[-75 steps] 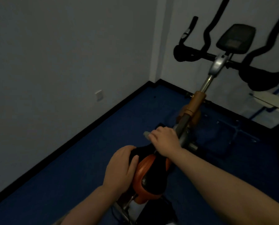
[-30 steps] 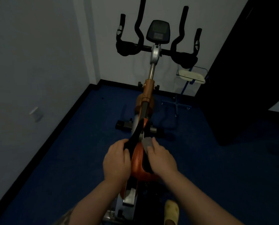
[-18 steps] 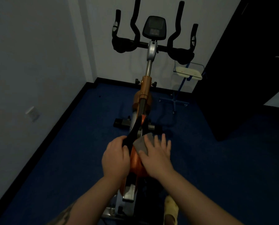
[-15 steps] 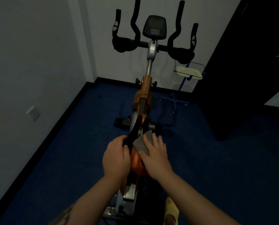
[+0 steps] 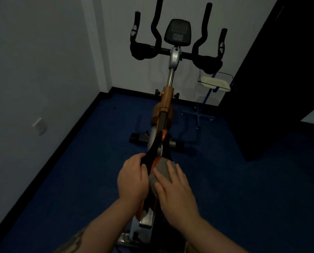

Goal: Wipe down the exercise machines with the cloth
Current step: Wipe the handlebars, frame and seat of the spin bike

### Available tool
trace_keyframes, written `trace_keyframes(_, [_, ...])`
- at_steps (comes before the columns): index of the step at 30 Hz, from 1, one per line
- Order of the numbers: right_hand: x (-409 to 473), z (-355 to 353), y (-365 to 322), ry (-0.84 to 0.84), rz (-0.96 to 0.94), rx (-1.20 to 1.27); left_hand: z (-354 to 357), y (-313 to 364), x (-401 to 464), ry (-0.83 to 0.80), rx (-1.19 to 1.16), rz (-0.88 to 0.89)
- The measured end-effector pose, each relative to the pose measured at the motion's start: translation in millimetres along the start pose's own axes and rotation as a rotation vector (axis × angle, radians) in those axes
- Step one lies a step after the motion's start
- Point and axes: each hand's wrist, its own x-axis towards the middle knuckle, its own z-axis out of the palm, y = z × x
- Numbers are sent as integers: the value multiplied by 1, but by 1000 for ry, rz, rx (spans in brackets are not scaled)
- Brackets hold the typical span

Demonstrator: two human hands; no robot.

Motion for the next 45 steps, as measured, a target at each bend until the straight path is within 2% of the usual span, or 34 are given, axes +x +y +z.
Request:
trace_keyframes(4, [40, -2, 3, 60, 155, 265, -4, 5, 1, -53, 29, -31])
trace_keyframes(8, [-3, 11, -9, 223, 245, 426, -11, 10, 17, -144, 82, -87])
trace_keyframes(11, [-5, 20, -3, 294, 278, 510, -7, 14, 26, -141, 170, -91])
trace_keyframes(15, [50, 7, 22, 225, 451, 724, -2, 12, 25, -146, 141, -108])
trace_keyframes(20, [3, 23, -6, 403, 413, 741, -4, 11, 28, -195, 118, -142])
trace_keyframes(22, [23, 21, 5, 364, 448, 732, -4, 11, 28, -197, 115, -141])
trace_keyframes(25, [64, -2, 22, 145, 623, 826, -4, 10, 29, -201, 101, -150])
trace_keyframes(27, [54, 3, 16, 184, 589, 827, -4, 9, 27, -196, 92, -153])
trace_keyframes(30, [2, 24, -17, 374, 454, 644, -3, 9, 27, -175, 80, -144])
trace_keyframes(32, [3, 29, -14, 427, 345, 548, -3, 10, 27, -177, 80, -143])
trace_keyframes(37, [45, 8, 9, 204, 270, 519, -4, 9, 27, -198, 87, -165])
trace_keyframes(41, [4, 12, 1, 185, 61, 197, -5, 10, 25, -181, 67, -152])
trace_keyframes(43, [23, 5, 11, 152, 5, 207, -5, 10, 27, -185, 68, -149])
trace_keyframes(45, [49, -1, 14, 85, 55, 243, -4, 10, 27, -198, 69, -154])
